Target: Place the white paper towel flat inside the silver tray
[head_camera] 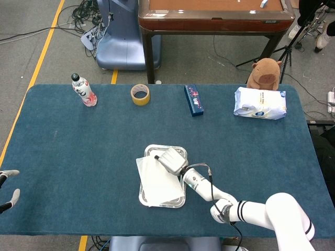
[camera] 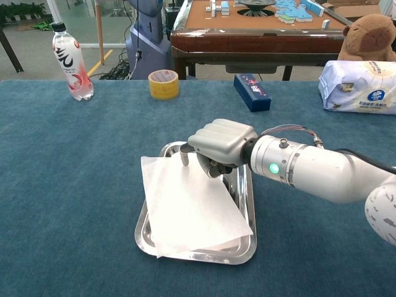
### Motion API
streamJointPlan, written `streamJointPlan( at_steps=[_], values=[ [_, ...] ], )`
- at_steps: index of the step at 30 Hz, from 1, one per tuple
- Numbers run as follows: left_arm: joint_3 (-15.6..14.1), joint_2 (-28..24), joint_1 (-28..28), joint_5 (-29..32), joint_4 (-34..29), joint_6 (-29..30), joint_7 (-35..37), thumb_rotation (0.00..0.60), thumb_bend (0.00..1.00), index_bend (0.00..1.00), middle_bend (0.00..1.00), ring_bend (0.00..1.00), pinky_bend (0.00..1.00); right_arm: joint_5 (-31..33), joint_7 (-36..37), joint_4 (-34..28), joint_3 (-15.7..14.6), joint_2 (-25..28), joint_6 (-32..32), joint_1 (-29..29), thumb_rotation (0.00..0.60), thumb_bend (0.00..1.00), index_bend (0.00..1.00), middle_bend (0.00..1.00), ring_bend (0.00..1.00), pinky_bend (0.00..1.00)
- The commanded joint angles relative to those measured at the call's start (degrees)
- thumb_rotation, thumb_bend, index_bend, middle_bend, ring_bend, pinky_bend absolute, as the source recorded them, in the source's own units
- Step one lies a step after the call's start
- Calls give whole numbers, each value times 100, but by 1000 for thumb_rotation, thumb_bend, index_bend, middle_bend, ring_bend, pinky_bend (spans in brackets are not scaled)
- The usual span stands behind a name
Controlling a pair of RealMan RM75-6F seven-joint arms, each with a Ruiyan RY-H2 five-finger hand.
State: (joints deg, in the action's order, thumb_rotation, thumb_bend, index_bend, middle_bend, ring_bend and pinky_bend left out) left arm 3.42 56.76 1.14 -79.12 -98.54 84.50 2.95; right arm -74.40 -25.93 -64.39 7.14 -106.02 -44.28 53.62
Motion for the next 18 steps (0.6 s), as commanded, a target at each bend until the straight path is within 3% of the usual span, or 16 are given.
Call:
streamJointPlan(
  at_steps=[1,18],
  values=[
    [-3,-7,-5,-8,3,6,19,600,382,293,307,227,399,21,-29,26,-5,-24,-4,-6,600,1000,318,1000,1000,1000],
    [-3,2,-8,-15,4,16,-8,600,382,293,307,227,399,274,-400,2,-17,3,-79,-108,600,1000,318,1000,1000,1000]
  ],
)
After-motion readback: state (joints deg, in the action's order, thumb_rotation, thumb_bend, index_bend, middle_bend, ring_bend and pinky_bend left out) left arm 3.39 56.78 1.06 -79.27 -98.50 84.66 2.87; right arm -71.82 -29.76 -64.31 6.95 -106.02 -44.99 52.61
